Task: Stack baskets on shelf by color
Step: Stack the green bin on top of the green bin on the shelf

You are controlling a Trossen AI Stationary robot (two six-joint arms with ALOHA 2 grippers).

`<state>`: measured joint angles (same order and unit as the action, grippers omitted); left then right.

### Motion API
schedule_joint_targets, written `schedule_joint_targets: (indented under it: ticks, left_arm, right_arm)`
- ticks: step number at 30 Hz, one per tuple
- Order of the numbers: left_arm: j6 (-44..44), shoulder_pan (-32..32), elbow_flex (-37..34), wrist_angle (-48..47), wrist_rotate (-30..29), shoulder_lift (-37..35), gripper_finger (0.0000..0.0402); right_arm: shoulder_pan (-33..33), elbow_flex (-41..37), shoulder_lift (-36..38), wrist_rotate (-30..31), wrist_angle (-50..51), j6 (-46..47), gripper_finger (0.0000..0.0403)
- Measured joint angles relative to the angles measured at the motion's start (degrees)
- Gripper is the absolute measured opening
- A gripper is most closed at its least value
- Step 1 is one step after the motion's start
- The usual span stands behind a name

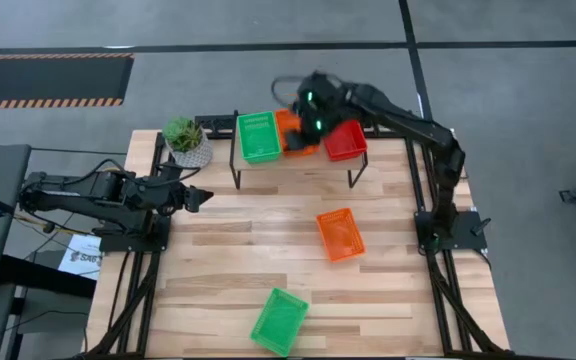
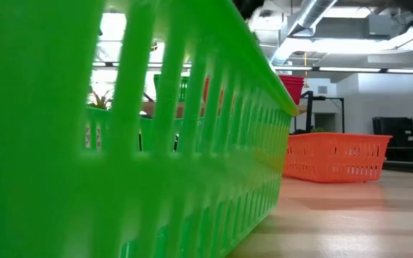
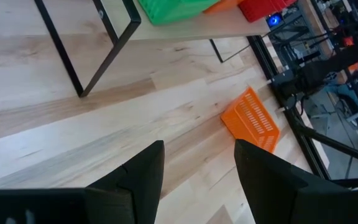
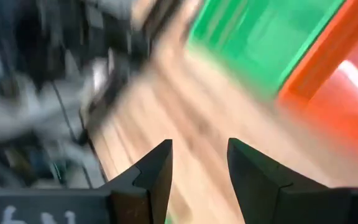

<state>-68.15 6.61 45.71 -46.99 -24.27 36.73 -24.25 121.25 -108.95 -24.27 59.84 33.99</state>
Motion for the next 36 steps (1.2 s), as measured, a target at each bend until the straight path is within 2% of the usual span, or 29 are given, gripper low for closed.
schedule_joint_targets:
  ticks: [2, 6, 9, 13, 18, 23, 36]
  left_arm:
    - [0.0, 0.0, 0.0, 0.0, 0.1, 0.0, 0.0183]
    - [1.2, 0.0, 0.0, 0.0, 1.6, 0.0, 0.0183]
    - [2.6, 0.0, 0.0, -0.1, 3.6, 0.0, 0.0183]
    - [5.2, 0.0, 0.0, -0.2, 6.2, 0.0, 0.0183]
    - [7.3, 0.0, 0.0, -1.7, 8.1, 0.0, 0.0183]
    - [7.7, 0.0, 0.0, -3.5, 8.6, 0.0, 0.0183]
    - [7.5, 0.0, 0.0, -5.2, 8.4, 0.0, 0.0183]
  right_arm:
    - [4.3, 0.0, 1.0, 1.9, 4.6, -3.2, 0.0171]
    - [14.2, 0.0, 0.9, 9.4, 8.8, -6.7, 0.0170]
    - [21.4, 0.1, -0.8, 13.4, 7.5, -9.8, 0.0171]
    - [28.2, 0.0, -4.5, 15.0, 4.3, -13.0, 0.0173]
    - [33.0, 0.0, -9.3, 15.1, -3.6, -16.2, 0.0171]
    - [36.6, 0.0, -14.2, 13.9, -9.4, -23.6, 0.0170]
    - [42.2, -0.1, -23.7, 10.8, -12.5, -35.9, 0.0170]
